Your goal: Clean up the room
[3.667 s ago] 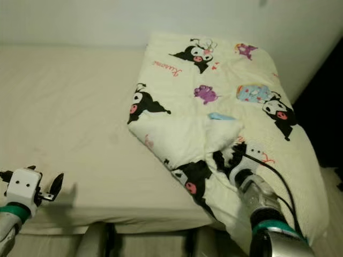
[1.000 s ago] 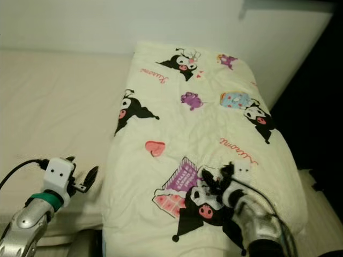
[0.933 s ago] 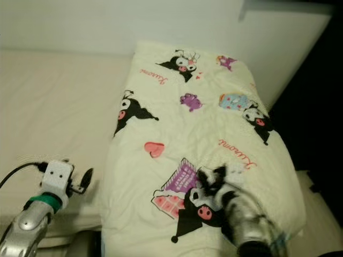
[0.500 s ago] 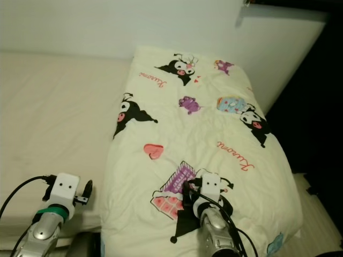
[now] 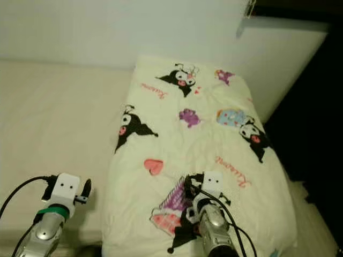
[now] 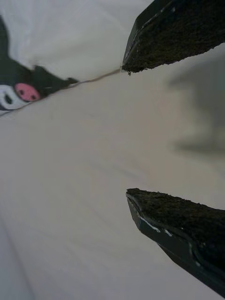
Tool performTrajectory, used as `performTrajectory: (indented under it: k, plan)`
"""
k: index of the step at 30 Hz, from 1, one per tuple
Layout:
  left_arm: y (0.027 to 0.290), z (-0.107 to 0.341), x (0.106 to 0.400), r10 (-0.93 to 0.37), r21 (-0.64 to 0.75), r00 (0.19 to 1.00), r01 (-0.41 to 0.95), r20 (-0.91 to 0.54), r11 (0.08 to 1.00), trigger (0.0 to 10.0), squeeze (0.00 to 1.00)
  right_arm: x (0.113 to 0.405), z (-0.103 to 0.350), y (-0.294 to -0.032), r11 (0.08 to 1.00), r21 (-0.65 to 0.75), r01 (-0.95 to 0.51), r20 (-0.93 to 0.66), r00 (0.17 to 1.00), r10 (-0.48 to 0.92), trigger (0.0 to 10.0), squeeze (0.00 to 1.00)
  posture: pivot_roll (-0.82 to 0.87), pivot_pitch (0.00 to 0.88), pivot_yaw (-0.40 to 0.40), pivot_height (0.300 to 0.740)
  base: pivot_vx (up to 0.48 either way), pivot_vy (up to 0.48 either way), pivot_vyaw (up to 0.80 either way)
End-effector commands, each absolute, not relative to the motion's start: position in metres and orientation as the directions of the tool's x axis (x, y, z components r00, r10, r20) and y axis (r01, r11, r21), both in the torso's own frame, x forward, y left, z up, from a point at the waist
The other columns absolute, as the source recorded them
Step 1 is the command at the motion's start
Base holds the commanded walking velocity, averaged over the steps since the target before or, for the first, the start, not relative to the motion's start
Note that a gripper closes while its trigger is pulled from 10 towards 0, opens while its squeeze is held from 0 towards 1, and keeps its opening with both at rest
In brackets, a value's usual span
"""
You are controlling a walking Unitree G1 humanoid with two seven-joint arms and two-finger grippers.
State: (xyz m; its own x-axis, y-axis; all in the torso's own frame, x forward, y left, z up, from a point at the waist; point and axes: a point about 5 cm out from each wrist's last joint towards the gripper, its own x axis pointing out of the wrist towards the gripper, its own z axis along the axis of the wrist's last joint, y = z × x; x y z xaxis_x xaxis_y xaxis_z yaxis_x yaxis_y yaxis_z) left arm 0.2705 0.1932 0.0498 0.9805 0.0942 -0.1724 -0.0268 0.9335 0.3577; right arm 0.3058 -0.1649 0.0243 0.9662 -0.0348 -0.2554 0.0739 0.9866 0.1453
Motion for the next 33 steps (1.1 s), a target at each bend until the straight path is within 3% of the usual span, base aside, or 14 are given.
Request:
performTrajectory:
  k: [1,12,33]
  plan:
    - [0.193,0.043,0.267,0.093,0.350,0.975,-0.017,-0.200,0.937,10.0,0.00,0.301,0.018,-0.165,0.987,0.137,0.079,-0.274,0.961,-0.039,10.0,0.00,0.08,0.000,-0.029,0.685,0.000,0.000,0.00]
    - [0.195,0.042,0.268,0.092,0.346,0.977,-0.020,-0.194,0.938,10.0,0.00,0.296,0.014,-0.161,0.988,0.135,0.075,-0.276,0.960,-0.035,10.0,0.00,0.07,0.000,-0.022,0.740,0.000,0.000,0.00]
    - [0.209,0.042,0.266,0.197,0.275,0.964,-0.143,-0.177,0.951,10.0,0.00,0.290,0.004,-0.154,0.987,0.145,0.064,-0.332,0.943,-0.012,10.0,0.00,0.08,0.000,-0.035,0.740,0.000,0.000,0.00]
